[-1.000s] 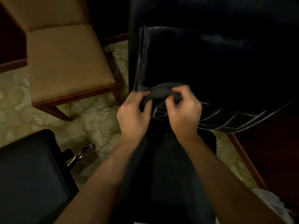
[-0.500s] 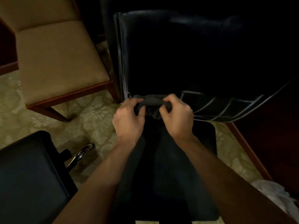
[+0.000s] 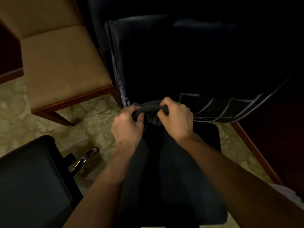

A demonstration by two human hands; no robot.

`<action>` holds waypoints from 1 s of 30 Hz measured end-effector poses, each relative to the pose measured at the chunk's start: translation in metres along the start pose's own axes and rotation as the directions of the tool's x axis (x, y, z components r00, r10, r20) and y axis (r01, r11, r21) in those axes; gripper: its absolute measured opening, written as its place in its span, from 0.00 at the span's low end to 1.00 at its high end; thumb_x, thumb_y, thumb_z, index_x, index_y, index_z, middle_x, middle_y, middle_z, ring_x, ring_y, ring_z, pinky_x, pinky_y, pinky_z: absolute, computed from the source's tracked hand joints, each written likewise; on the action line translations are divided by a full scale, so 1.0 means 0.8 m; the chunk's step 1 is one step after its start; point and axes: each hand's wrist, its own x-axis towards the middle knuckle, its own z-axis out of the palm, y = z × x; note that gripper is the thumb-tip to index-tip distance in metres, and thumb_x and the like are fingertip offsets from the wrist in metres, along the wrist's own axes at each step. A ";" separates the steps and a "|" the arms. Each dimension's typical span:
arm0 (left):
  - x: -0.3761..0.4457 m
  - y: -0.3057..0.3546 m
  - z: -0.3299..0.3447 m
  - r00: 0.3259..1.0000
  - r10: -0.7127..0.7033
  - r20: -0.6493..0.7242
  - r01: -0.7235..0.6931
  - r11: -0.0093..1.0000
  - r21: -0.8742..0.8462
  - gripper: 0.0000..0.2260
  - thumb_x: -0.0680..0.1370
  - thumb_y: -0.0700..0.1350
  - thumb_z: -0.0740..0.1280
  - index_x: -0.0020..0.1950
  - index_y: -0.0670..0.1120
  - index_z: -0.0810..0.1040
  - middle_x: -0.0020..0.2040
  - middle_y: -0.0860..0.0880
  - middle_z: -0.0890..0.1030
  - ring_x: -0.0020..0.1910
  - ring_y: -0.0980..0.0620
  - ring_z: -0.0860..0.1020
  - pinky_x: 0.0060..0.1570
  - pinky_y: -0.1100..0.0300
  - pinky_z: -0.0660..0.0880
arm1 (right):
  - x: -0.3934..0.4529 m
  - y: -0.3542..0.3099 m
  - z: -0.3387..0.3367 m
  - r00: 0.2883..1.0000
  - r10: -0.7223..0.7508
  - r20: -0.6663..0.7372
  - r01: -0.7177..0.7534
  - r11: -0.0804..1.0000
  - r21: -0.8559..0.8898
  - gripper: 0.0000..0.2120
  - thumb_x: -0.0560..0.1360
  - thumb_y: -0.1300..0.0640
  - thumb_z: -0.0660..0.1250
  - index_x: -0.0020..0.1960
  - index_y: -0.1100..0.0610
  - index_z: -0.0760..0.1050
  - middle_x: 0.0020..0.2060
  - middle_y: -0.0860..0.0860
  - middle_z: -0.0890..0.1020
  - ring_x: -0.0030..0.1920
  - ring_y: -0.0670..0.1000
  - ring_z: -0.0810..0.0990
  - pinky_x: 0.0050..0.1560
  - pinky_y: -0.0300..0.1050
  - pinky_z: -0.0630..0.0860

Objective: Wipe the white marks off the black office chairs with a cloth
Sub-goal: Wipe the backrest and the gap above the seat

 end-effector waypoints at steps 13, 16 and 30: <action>0.009 0.069 0.032 0.993 0.108 0.038 -0.106 0.994 -0.036 0.11 0.77 0.47 0.70 0.58 0.52 0.82 0.54 0.51 0.83 0.53 0.46 0.81 0.48 0.48 0.79 | 0.010 0.050 -0.019 0.976 0.062 -0.208 -0.045 0.996 0.083 0.08 0.76 0.55 0.68 0.54 0.56 0.76 0.45 0.55 0.83 0.48 0.62 0.81 0.39 0.49 0.70; 0.002 0.061 0.033 0.993 0.084 0.079 -0.084 0.996 -0.003 0.10 0.76 0.47 0.70 0.56 0.51 0.83 0.52 0.49 0.83 0.52 0.45 0.81 0.49 0.48 0.79 | -0.002 0.052 -0.025 0.991 0.118 -0.065 -0.116 0.993 0.037 0.07 0.77 0.53 0.67 0.54 0.54 0.76 0.45 0.53 0.83 0.50 0.60 0.81 0.41 0.46 0.65; -0.027 0.087 0.076 0.976 0.167 0.143 -0.177 0.982 0.059 0.10 0.77 0.45 0.69 0.58 0.50 0.82 0.53 0.50 0.82 0.51 0.46 0.81 0.45 0.52 0.78 | -0.019 0.106 -0.035 0.978 0.210 -0.019 -0.209 0.978 0.027 0.09 0.78 0.53 0.66 0.56 0.53 0.76 0.47 0.55 0.84 0.53 0.61 0.80 0.46 0.49 0.69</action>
